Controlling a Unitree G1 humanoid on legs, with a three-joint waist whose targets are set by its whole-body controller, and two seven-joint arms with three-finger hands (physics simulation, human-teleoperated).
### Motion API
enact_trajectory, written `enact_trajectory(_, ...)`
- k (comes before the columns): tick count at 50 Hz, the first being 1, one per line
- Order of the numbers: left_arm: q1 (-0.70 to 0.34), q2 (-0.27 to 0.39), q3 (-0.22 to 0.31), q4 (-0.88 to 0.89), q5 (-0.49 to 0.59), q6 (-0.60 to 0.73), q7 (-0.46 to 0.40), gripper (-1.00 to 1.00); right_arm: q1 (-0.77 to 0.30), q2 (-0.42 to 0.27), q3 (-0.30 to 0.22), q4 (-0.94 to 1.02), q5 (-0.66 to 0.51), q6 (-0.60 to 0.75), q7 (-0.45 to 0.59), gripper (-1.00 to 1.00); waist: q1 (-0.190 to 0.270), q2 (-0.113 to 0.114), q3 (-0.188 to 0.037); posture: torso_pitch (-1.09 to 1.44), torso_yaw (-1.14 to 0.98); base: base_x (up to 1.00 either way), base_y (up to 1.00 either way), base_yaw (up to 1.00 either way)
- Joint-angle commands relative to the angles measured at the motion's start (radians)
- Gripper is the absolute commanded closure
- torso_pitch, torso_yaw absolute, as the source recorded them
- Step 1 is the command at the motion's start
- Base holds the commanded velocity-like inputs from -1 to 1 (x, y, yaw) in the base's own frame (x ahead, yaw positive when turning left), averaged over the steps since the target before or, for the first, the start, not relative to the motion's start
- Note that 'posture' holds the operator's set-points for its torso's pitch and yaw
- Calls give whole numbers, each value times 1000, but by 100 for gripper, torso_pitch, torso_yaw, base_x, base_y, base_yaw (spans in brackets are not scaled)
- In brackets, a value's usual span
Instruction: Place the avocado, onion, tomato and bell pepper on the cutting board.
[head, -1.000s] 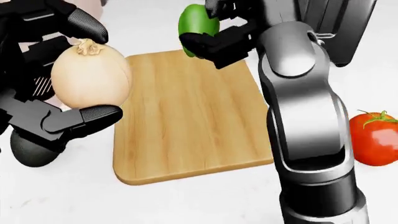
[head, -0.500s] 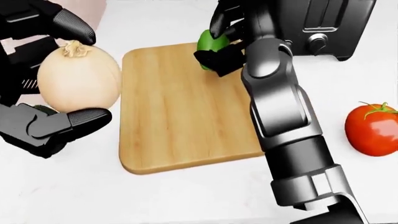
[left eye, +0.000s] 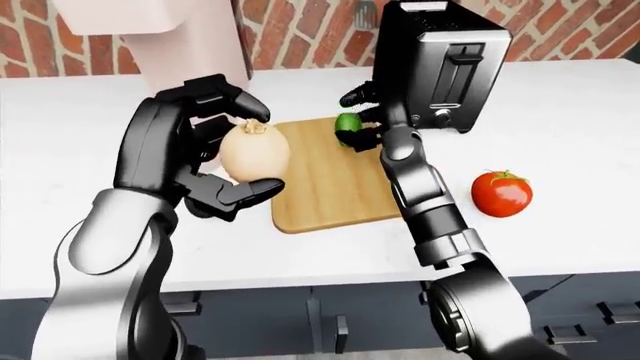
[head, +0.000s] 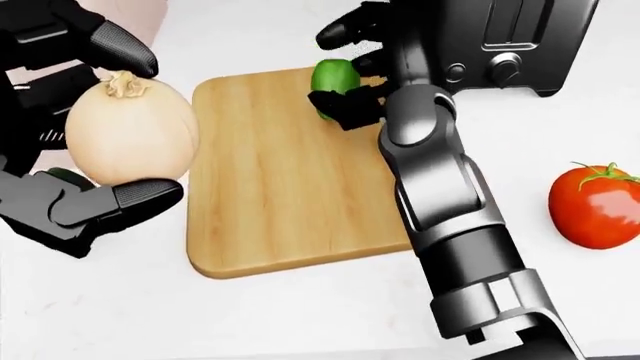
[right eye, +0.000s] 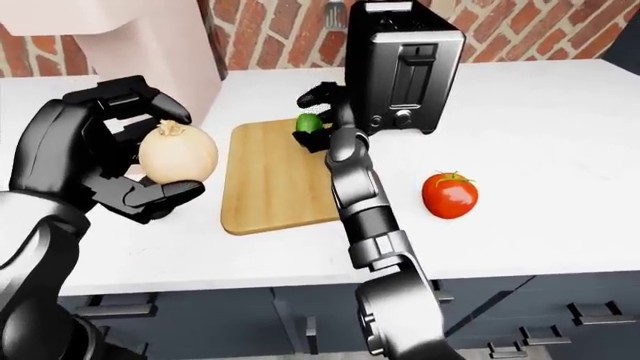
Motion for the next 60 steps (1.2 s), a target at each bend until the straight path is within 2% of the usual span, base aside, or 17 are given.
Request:
enact_trajectory(1,-24,4,2,-9,8,-41,12,74,-42,-6,-2,-49,-12,-33,-4,-17,0,2,-29,0,0,0,0,0)
enact_trajectory(4,-28,4,1,-5,9,-43,12,74,-51,-4,-2,-32,-15,-41,-1,-36,0,2,-30,0,0,0,0,0)
enact_trajectory(10,-38,29,43,-49,-9,13,-17,75,-61,0,-2,-9,-15,-53,12,-100,-4,4,-30,0,0,0,0,0)
enact_trajectory(14,-23,13,28,-12,-11,-33,3,75,-45,6,3,-86,-19,-8,34,-100,-2,4,-27,0,0,0,0,0)
enact_trajectory(17,-43,20,38,48,-18,-73,5,73,0,9,27,-308,-56,114,109,-100,2,2,-29,0,0,0,0,0)
enact_trajectory(19,-81,17,11,106,-15,-105,23,72,68,16,73,-509,-119,203,198,-100,4,0,-27,0,0,0,0,0)
enact_trajectory(22,-123,17,-6,150,-10,-122,25,73,120,46,93,-784,-218,373,310,-100,8,-5,-22,0,0,0,0,0)
enact_trajectory(25,-170,-3,-34,273,6,-209,44,73,207,62,108,-946,-299,419,373,-100,6,-6,-17,0,0,0,0,0)
enact_trajectory(28,-212,-4,-35,321,7,-223,35,75,289,70,137,-1152,-402,496,466,-100,9,-10,-19,0,0,0,0,0)
enact_trajectory(29,-229,-1,-38,329,8,-216,29,75,311,77,137,-1201,-426,511,494,-100,9,-10,-21,0,0,0,0,0)
enact_trajectory(31,-262,-15,-58,436,17,-290,31,75,341,89,132,-1283,-470,540,526,-100,7,-10,-20,0,0,0,0,0)
enact_trajectory(38,-343,-89,-73,929,32,-648,81,74,391,105,122,-1417,-532,584,575,-100,9,-6,-26,0,0,0,0,0)
enact_trajectory(43,-405,-110,-69,1201,26,-834,152,74,413,120,129,-1432,-537,581,572,-100,3,-4,-33,0,0,0,0,0)
enact_trajectory(51,-564,-125,-70,1629,7,-1100,239,72,441,124,120,-1448,-516,576,557,-100,1,-7,-39,0,0,0,0,0)
enact_trajectory(52,-577,-128,-68,1683,5,-1142,255,66,443,122,119,-1449,-512,577,555,-100,2,-7,-40,0,0,0,0,0)
enact_trajectory(56,-574,-138,-76,1752,1,-1189,260,70,460,121,123,-1456,-499,576,543,-100,0,-6,-43,0,0,0,0,0)
enact_trajectory(60,-568,-138,-80,1752,3,-1180,251,66,461,116,121,-1453,-489,577,536,-100,-3,-3,-46,0,0,0,0,0)
